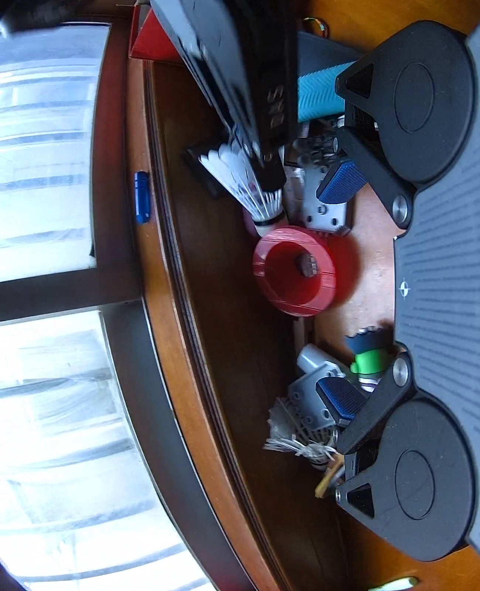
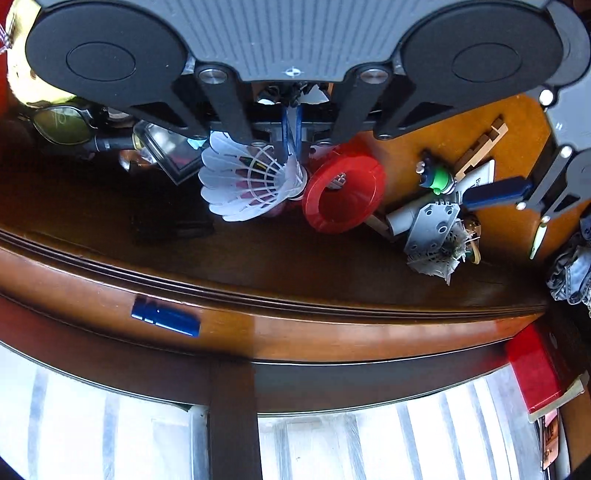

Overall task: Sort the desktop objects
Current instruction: 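Grasp the red plastic cup with the left gripper while the right gripper grasps a white shuttlecock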

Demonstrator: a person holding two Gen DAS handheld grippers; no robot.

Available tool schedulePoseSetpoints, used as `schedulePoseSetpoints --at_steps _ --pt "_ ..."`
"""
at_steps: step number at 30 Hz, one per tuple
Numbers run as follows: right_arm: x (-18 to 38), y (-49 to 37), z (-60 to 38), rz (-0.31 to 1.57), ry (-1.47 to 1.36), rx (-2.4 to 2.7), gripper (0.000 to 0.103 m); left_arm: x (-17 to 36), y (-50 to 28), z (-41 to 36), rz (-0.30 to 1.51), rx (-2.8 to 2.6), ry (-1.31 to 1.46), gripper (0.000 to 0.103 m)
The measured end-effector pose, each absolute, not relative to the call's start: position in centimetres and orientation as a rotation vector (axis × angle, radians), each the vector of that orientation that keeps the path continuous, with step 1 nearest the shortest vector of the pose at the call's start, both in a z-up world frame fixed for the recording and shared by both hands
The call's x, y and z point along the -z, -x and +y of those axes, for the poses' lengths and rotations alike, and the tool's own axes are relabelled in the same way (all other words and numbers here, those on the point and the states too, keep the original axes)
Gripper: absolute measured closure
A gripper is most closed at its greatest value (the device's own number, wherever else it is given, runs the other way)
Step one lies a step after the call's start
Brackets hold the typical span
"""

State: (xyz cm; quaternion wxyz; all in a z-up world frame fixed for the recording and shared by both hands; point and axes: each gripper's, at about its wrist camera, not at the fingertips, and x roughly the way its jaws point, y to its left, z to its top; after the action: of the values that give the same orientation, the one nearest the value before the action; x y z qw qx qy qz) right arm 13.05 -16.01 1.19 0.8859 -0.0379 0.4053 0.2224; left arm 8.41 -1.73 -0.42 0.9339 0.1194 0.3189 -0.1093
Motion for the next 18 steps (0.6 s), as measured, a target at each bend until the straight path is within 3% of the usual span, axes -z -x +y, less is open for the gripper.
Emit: schedulePoseSetpoints --at_steps 5,15,18 --pt "-3.2 -11.2 -16.8 0.771 0.149 -0.411 0.102 0.8 -10.7 -2.1 0.64 0.258 -0.219 0.003" --pt "-3.7 -9.7 -19.4 0.802 0.102 -0.371 0.101 3.1 -13.9 -3.1 0.698 0.31 -0.188 0.008" --pt "-3.5 -9.7 -19.3 0.803 0.094 -0.369 0.101 3.3 -14.0 -3.4 0.697 0.311 -0.189 0.018"
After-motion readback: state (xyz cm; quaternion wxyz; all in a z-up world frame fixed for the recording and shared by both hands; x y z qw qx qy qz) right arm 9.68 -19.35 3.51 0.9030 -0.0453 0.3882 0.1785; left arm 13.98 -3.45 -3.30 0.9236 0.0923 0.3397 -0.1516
